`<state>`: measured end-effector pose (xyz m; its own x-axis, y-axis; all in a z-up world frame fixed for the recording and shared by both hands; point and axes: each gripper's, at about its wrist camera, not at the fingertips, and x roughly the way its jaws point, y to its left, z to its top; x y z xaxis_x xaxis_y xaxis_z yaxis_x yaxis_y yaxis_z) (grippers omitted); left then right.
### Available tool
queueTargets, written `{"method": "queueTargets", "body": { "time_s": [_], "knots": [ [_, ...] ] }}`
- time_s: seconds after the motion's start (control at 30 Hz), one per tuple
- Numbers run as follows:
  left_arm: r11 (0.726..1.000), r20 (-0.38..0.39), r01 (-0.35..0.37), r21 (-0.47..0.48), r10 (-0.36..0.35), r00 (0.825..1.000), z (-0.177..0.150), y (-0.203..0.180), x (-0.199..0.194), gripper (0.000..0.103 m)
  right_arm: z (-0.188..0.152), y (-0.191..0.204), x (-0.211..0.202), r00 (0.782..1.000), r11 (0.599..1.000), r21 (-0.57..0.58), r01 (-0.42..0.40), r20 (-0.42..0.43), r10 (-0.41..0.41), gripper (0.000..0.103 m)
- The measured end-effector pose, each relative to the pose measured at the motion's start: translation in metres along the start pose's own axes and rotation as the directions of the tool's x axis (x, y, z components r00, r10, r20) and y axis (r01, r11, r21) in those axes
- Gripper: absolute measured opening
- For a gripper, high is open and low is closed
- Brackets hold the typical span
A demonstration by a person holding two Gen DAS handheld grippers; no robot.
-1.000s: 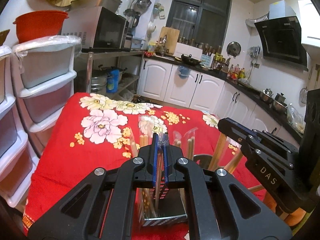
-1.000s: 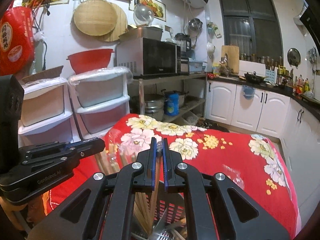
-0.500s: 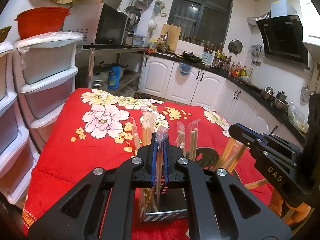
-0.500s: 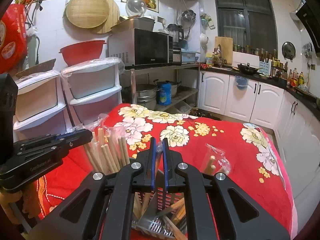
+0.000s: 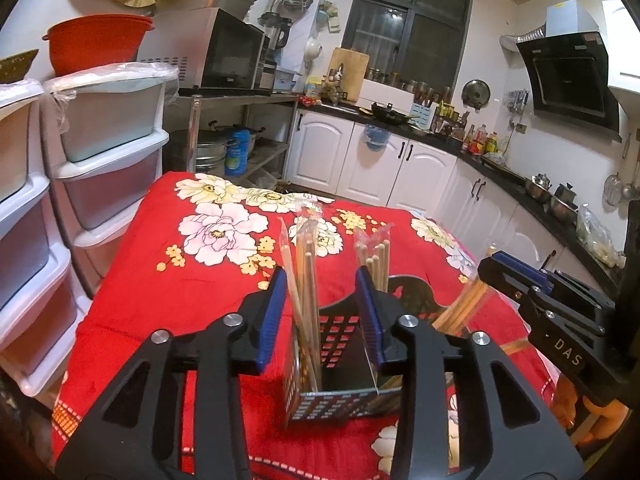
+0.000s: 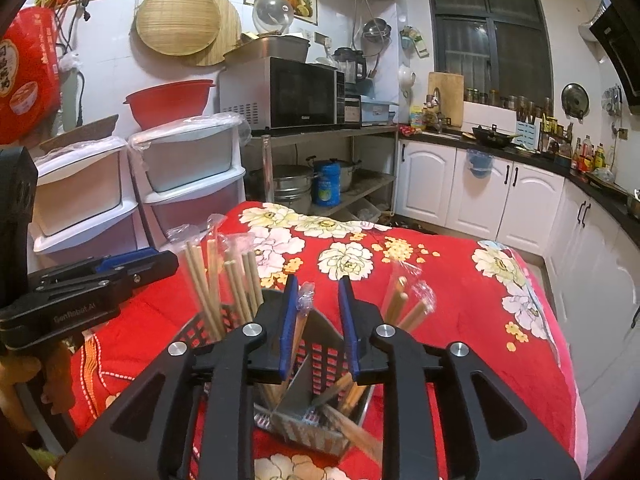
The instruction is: Organize utensils
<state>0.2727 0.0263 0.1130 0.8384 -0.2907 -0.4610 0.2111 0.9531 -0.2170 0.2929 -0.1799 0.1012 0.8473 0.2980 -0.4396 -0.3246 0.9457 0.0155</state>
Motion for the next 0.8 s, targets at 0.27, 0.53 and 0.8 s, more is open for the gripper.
{"method": "queueTargets", "body": {
  "time_s": [0.27, 0.53, 0.8],
  "knots": [
    [1.000, 0.007, -0.001, 0.002, 0.001, 1.000, -0.010, -0.003, -0.021, 0.043, -0.012, 0.004, -0.032, 1.000, 1.000, -0.014, -0.007, 0.014, 0.007, 0.032],
    [1.000, 0.014, -0.009, -0.002, 0.009, 1.000, -0.030, -0.003, -0.046, 0.064, -0.031, 0.008, -0.064, 1.000, 1.000, -0.015, -0.018, 0.022, 0.019, 0.049],
    [1.000, 0.015, -0.013, -0.021, 0.013, 1.000, -0.058, -0.002, -0.065, 0.085, -0.063, 0.018, -0.081, 1.000, 0.999, -0.034, -0.007, 0.009, 0.008, 0.067]
  ]
}}
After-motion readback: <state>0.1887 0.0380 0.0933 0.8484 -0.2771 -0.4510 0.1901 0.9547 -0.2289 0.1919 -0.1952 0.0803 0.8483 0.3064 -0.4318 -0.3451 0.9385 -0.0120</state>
